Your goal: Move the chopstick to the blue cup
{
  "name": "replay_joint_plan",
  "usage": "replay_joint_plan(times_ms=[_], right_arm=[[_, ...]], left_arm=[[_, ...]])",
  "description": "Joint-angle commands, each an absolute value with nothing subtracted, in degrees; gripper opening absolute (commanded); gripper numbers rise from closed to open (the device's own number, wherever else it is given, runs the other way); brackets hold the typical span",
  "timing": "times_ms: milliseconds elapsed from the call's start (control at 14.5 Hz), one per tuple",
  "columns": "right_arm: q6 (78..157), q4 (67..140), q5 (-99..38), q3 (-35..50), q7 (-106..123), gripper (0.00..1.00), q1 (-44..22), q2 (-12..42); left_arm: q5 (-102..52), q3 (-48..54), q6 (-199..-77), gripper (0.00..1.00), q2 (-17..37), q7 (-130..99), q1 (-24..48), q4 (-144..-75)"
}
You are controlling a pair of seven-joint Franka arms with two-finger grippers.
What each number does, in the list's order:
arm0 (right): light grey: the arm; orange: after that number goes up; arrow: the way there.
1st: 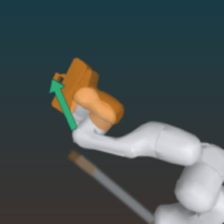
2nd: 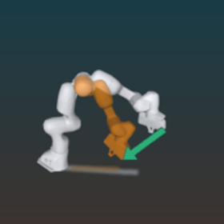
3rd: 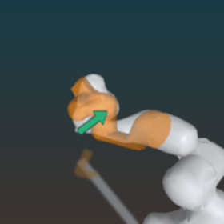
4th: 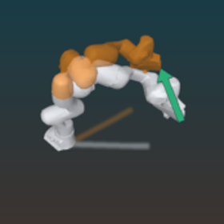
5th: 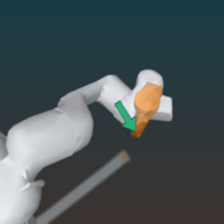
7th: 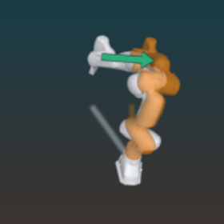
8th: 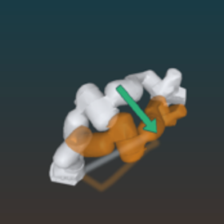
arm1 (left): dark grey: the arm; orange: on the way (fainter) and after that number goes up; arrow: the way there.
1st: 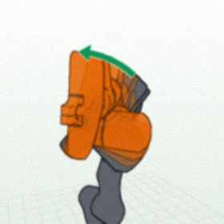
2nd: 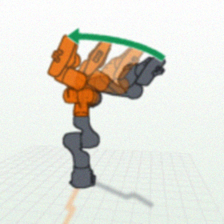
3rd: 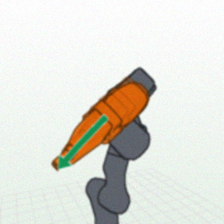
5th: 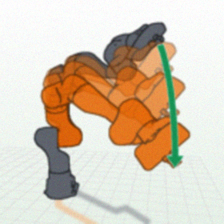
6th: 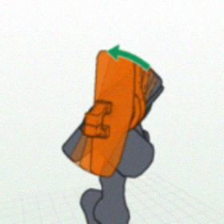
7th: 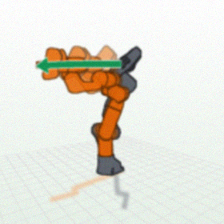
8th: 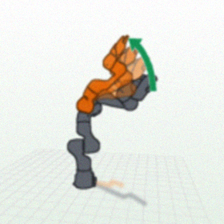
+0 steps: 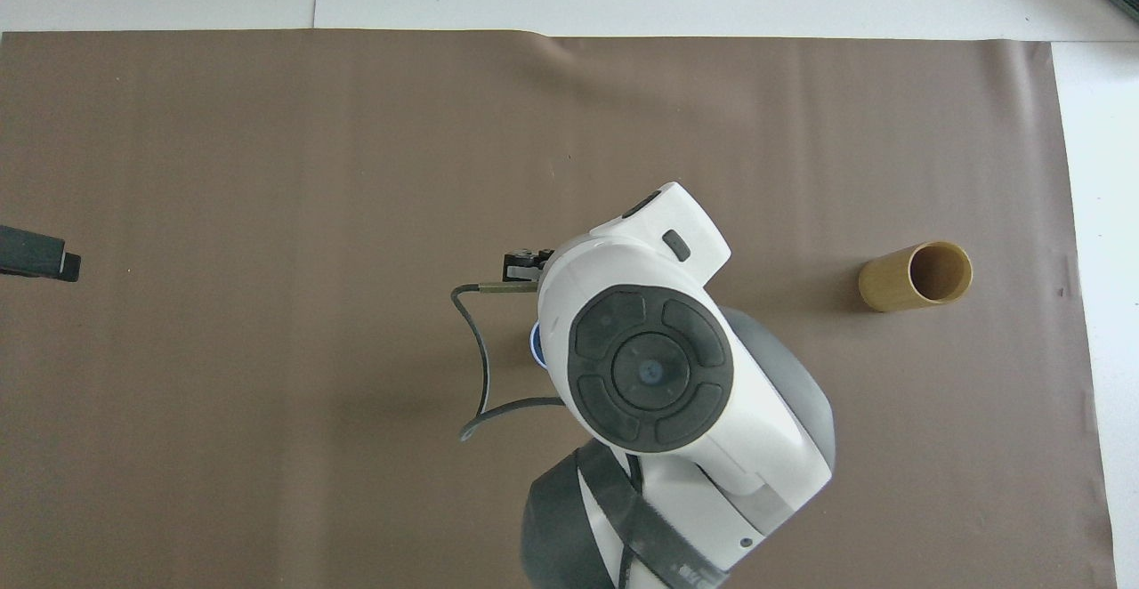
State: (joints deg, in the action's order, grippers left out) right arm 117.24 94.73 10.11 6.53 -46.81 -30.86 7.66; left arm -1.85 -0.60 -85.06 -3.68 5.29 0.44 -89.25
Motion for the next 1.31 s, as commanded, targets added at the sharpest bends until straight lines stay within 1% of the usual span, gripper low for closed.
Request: replay_joint_plan(times_ms=[0, 138, 344, 620, 826, 895, 1102, 1239], right_arm=[[117.7, 94.9, 11.5, 6.6, -48.5, 1.0, -30.5, 7.0], [116.7, 93.3, 11.4, 6.0, -47.9, 1.0, -29.0, 6.2], [113.5, 92.1, 10.5, 6.0, -46.1, 1.0, -24.4, 4.0], [105.3, 89.0, 5.2, 5.9, -38.0, 1.0, -16.1, 1.7], [97.8, 84.9, 3.7, 5.7, -35.5, 1.0, -14.2, 1.4], [96.0, 84.1, 2.5, 5.7, -35.2, 1.0, -12.4, 0.8], [93.2, 83.9, -1.4, 5.7, -33.6, 1.0, -6.4, -1.7], [91.7, 83.9, -1.8, 5.6, -31.3, 1.0, -3.9, -3.1]], left_arm=[[-1.4, -0.4, -85.2, 1.0, -5.1, 4.7, 0.1, -90.8], [-1.4, -0.4, -85.2, 1.0, -5.1, 4.7, 0.1, -90.8], [-1.4, -0.4, -85.2, 1.0, -5.1, 4.7, 0.1, -90.8], [-1.4, -0.4, -85.2, 1.0, -5.1, 4.7, 0.1, -90.9], [-1.5, -0.4, -85.2, 1.0, -5.1, 4.7, 0.0, -90.8], [-1.5, -0.4, -85.2, 1.0, -5.1, 4.6, 0.1, -90.8], [-1.5, -0.4, -85.3, 1.0, -5.1, 4.7, 0.1, -90.8], [-1.4, -0.4, -85.3, 1.0, -5.1, 4.7, 0.0, -90.8]])
